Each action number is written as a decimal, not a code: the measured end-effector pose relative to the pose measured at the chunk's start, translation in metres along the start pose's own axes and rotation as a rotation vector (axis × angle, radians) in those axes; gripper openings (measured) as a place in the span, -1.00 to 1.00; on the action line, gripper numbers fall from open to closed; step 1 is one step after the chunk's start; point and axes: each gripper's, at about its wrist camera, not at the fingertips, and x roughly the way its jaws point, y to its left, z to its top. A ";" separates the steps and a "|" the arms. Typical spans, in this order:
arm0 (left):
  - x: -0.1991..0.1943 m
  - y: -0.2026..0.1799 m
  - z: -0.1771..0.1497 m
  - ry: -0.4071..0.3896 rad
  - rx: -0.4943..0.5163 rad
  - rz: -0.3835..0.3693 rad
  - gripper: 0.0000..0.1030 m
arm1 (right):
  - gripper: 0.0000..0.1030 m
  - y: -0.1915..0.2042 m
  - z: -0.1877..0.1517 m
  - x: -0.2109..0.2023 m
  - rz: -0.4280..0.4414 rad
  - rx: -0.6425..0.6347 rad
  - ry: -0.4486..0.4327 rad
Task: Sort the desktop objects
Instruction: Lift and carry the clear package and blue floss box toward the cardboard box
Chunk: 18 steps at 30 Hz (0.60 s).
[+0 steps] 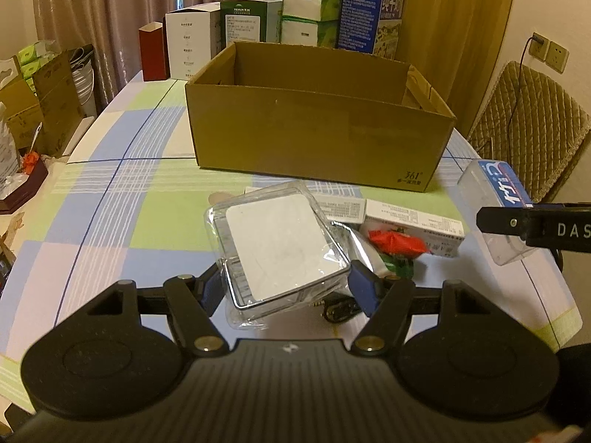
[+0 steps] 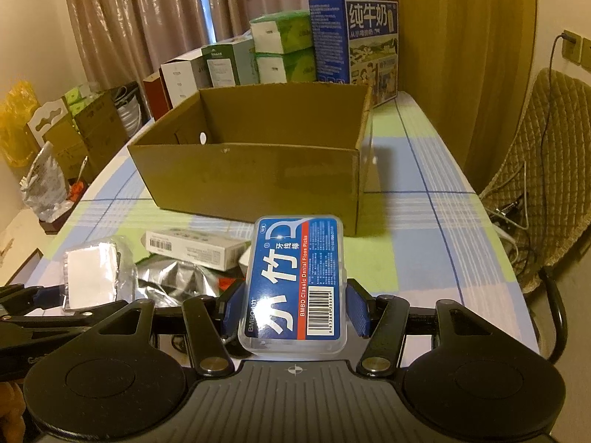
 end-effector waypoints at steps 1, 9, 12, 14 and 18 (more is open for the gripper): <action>0.001 0.000 0.002 -0.001 -0.001 -0.001 0.27 | 0.05 0.000 0.002 0.001 0.003 -0.001 0.000; 0.007 0.003 0.022 -0.008 0.002 -0.013 0.27 | 0.05 -0.001 0.017 0.008 0.021 -0.006 -0.013; 0.010 0.005 0.031 -0.011 -0.001 -0.019 0.27 | 0.05 -0.002 0.024 0.011 0.025 -0.009 -0.019; 0.013 0.006 0.037 -0.013 -0.003 -0.023 0.27 | 0.05 -0.003 0.030 0.013 0.027 -0.008 -0.022; 0.018 0.009 0.052 -0.018 -0.002 -0.031 0.27 | 0.05 -0.006 0.042 0.018 0.032 -0.009 -0.026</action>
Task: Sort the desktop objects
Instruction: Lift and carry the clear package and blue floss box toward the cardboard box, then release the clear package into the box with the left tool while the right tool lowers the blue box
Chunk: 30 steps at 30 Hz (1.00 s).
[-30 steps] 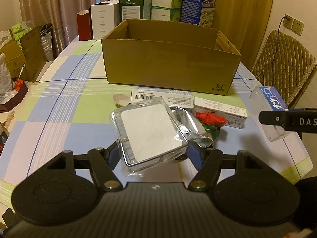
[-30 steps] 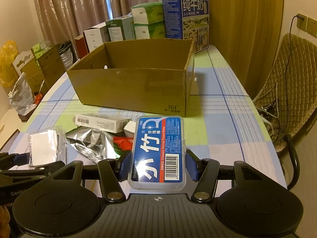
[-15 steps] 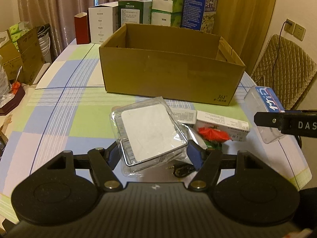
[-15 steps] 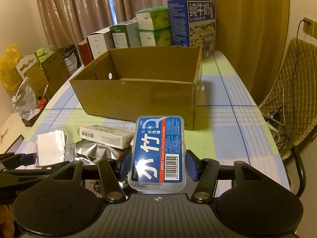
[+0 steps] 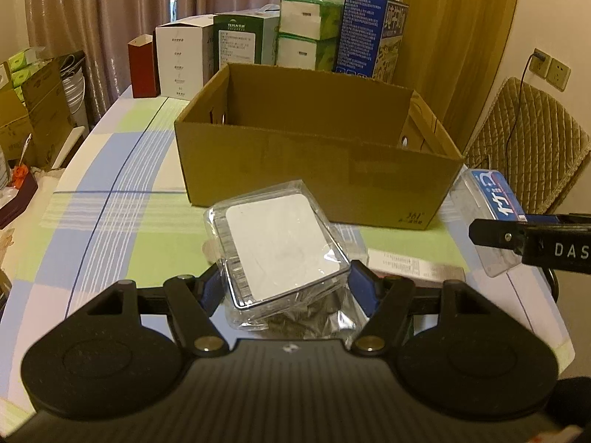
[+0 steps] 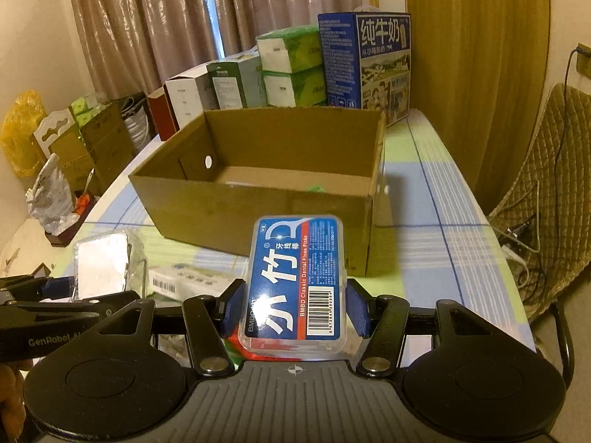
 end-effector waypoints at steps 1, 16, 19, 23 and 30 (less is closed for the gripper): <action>0.002 0.001 0.004 -0.002 0.003 0.000 0.27 | 0.05 -0.001 0.003 0.001 0.003 0.000 -0.001; 0.036 -0.002 0.090 -0.038 0.058 -0.049 0.27 | 0.05 -0.012 0.095 0.034 0.048 0.022 -0.052; 0.047 -0.003 0.115 -0.049 0.083 -0.054 0.27 | 0.05 -0.017 0.113 0.050 0.060 0.040 -0.039; 0.072 0.003 0.145 -0.052 0.107 -0.032 0.27 | 0.05 -0.017 0.131 0.077 0.054 0.030 -0.014; 0.125 0.023 0.166 0.015 0.100 -0.051 0.27 | 0.05 -0.022 0.135 0.126 0.050 0.038 0.056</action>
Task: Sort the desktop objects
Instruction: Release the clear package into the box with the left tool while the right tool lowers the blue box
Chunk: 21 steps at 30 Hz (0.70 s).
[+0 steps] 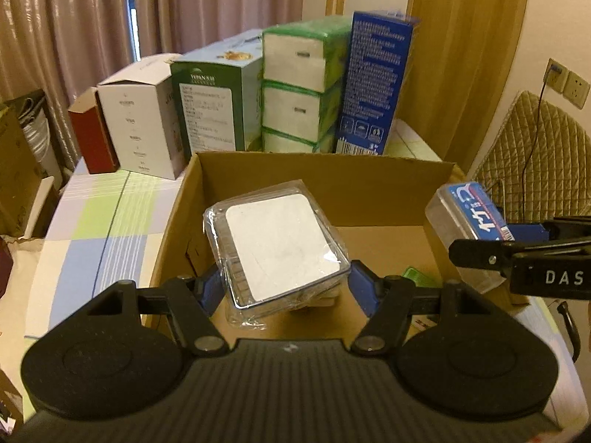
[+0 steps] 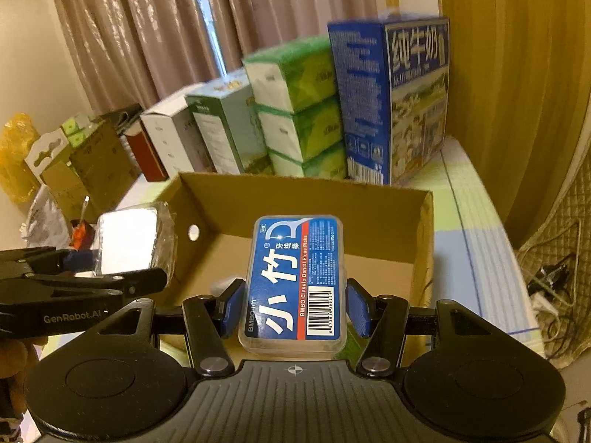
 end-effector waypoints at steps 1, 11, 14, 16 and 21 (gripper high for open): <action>0.006 0.003 0.000 0.009 -0.005 -0.005 0.27 | 0.05 -0.002 -0.001 0.007 0.005 0.011 0.014; 0.047 0.018 -0.006 0.072 -0.011 -0.007 0.32 | 0.05 -0.011 -0.011 0.042 0.001 0.046 0.078; 0.042 0.022 -0.005 0.052 -0.019 -0.003 0.33 | 0.06 -0.009 -0.011 0.044 0.000 0.040 0.076; 0.035 0.025 -0.004 0.035 -0.023 -0.002 0.41 | 0.06 -0.006 -0.009 0.047 0.000 0.041 0.077; 0.014 0.030 -0.004 -0.006 -0.030 0.003 0.47 | 0.14 -0.004 -0.003 0.053 0.037 0.076 0.063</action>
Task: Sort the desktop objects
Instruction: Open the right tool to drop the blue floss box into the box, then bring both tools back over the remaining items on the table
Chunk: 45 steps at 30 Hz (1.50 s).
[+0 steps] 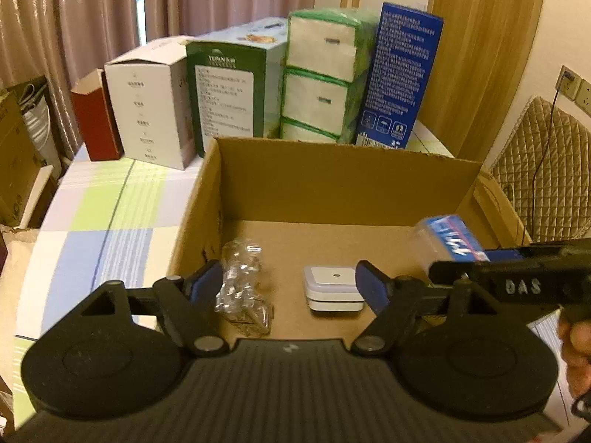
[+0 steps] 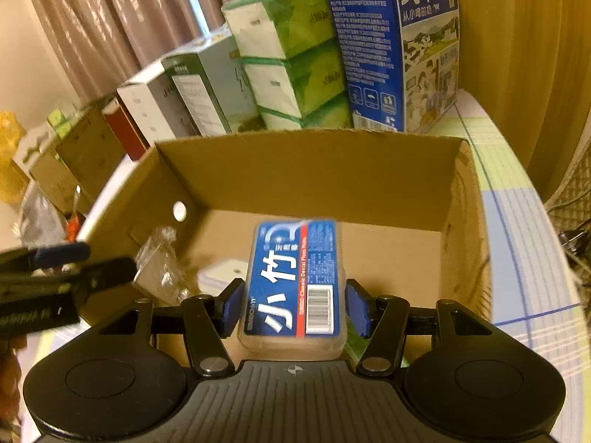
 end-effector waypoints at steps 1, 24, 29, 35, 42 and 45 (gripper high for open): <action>-0.004 0.000 0.000 -0.003 0.003 0.003 0.48 | 0.33 0.000 0.001 -0.001 0.007 0.009 -0.007; -0.147 -0.012 -0.109 -0.089 -0.114 0.058 0.86 | 0.97 0.011 -0.121 -0.166 -0.037 -0.022 -0.152; -0.167 -0.016 -0.144 -0.054 -0.165 0.057 0.98 | 0.97 0.016 -0.167 -0.178 -0.048 -0.034 -0.099; -0.187 -0.024 -0.178 -0.042 -0.182 0.073 0.98 | 0.97 0.010 -0.214 -0.185 -0.052 -0.003 -0.040; -0.198 -0.036 -0.210 -0.011 -0.167 0.041 0.98 | 0.97 0.000 -0.247 -0.194 -0.049 0.013 0.002; -0.198 -0.044 -0.218 0.000 -0.142 0.016 0.98 | 0.97 -0.002 -0.256 -0.198 -0.054 0.016 0.012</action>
